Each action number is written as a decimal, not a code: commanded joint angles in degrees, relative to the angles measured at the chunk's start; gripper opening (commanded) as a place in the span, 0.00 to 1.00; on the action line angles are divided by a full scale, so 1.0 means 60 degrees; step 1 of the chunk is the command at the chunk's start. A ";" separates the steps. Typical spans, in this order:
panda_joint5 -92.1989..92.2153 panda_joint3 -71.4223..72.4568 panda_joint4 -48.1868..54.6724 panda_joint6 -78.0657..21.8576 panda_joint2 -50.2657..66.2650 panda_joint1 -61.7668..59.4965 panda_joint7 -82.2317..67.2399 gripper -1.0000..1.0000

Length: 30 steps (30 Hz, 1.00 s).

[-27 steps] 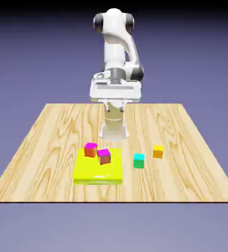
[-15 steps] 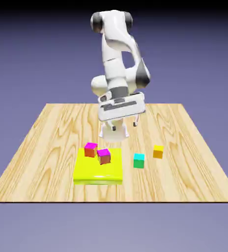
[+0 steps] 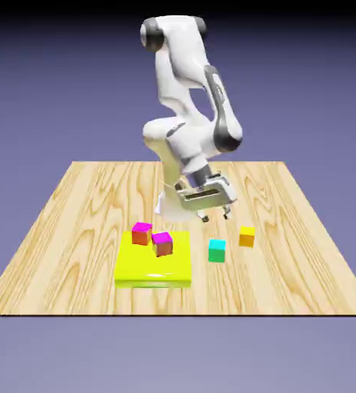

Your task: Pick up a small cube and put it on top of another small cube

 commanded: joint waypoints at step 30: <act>1.1256 -0.0363 -0.0726 -0.2749 0.2979 0.3566 0.0671 0.50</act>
